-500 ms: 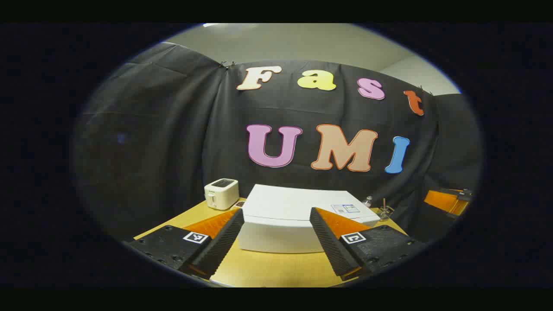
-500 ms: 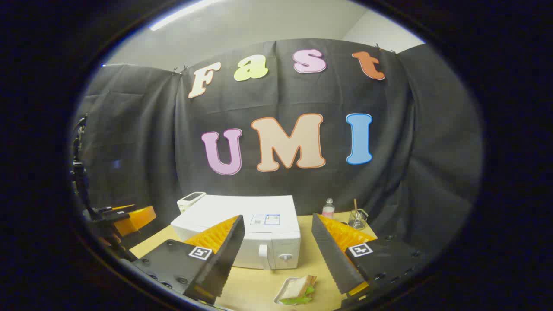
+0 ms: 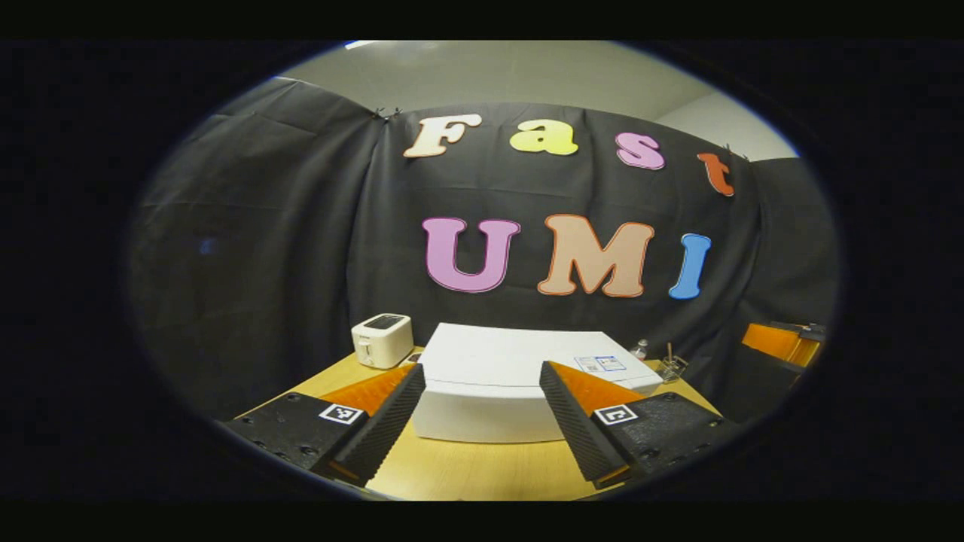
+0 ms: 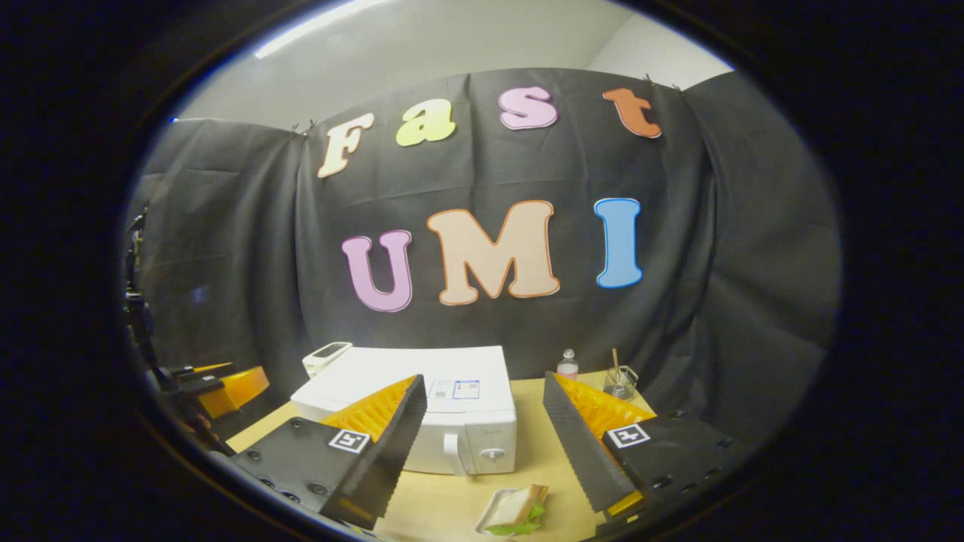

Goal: Open the microwave oven with the left hand, put the food in, and close the microwave oven.

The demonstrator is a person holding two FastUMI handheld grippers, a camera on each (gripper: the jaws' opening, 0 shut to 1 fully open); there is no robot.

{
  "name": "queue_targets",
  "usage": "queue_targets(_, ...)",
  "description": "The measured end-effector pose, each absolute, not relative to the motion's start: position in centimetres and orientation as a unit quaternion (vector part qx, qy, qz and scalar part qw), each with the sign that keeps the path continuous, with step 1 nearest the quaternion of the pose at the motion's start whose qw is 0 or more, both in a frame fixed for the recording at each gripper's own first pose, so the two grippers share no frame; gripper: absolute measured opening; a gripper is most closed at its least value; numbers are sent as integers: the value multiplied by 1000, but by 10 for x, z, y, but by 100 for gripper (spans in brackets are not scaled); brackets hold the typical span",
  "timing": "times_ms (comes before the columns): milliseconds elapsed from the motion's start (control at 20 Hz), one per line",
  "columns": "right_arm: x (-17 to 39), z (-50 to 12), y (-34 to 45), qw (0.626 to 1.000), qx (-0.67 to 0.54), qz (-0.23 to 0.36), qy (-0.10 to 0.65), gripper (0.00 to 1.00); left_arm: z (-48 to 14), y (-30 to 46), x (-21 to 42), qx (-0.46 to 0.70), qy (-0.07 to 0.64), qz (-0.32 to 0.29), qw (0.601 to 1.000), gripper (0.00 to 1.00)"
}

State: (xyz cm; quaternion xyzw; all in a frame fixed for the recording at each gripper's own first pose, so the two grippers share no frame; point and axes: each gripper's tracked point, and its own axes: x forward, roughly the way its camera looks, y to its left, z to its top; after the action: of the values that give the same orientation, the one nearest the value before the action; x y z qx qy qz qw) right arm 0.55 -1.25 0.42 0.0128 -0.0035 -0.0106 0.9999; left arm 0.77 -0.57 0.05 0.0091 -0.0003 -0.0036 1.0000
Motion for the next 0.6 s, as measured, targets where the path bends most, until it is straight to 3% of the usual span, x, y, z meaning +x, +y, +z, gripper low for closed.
queue_targets(50,5,5,-13,1000,13,-11,-5,91,1,-7,7,9,-1,-3,1000,99)
queue_targets(150,5,6,-14,1000,13,-12,-7,91,3,-5,5,15,-6,0,1000,95)
queue_targets(250,3,7,-14,1000,13,-12,-7,91,3,-6,4,23,-7,2,1000,99)
queue_targets(300,1,6,-15,1000,12,-12,-7,91,3,-7,4,26,-6,0,1000,95)
queue_targets(350,0,5,-16,1000,11,-13,-7,91,2,-8,3,28,-6,-1,1000,99)
queue_targets(400,-1,4,-18,1000,11,-15,-6,91,1,-11,3,30,-5,-5,1000,96)
queue_targets(600,-6,-4,-23,1000,14,-22,2,91,-16,-22,4,36,15,-21,999,99)
